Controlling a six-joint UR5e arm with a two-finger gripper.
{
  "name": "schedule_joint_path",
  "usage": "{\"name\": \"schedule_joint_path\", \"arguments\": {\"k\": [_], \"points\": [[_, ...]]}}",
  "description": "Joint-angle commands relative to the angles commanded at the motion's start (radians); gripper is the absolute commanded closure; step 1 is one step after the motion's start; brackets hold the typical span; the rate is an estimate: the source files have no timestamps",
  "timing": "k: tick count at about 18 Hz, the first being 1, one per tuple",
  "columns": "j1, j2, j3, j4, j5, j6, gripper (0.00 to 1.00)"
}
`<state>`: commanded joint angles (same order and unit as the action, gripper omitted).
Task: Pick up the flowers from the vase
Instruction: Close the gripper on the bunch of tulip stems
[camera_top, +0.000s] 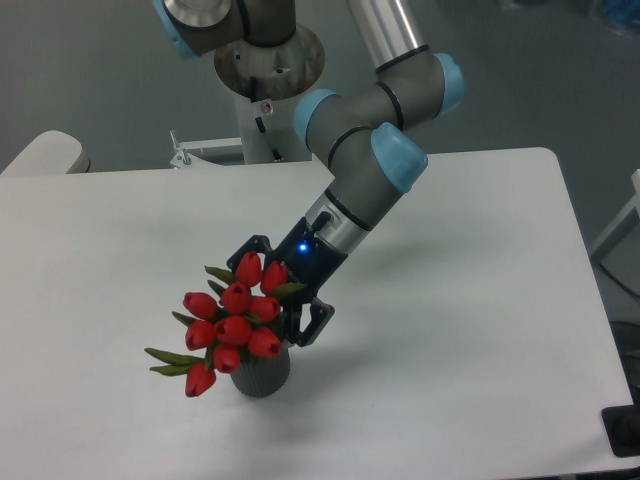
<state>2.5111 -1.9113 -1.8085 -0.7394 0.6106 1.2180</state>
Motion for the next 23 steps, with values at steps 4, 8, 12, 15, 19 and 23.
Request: {"name": "schedule_joint_path", "arguments": {"k": [4,8,12,15,19,23], "points": [[0.005,0.002,0.002,0.000,-0.008,0.000,0.13],[0.005,0.000,0.002,0.000,-0.018,0.002,0.29],[0.006,0.000,0.003,0.002,-0.018,0.002,0.41],[0.006,0.000,0.005,0.002,-0.018,0.002,0.49],[0.008,0.000,0.005,0.002,-0.018,0.002,0.57],[0.012,0.005,0.006,0.000,-0.020,0.000,0.60]]}}
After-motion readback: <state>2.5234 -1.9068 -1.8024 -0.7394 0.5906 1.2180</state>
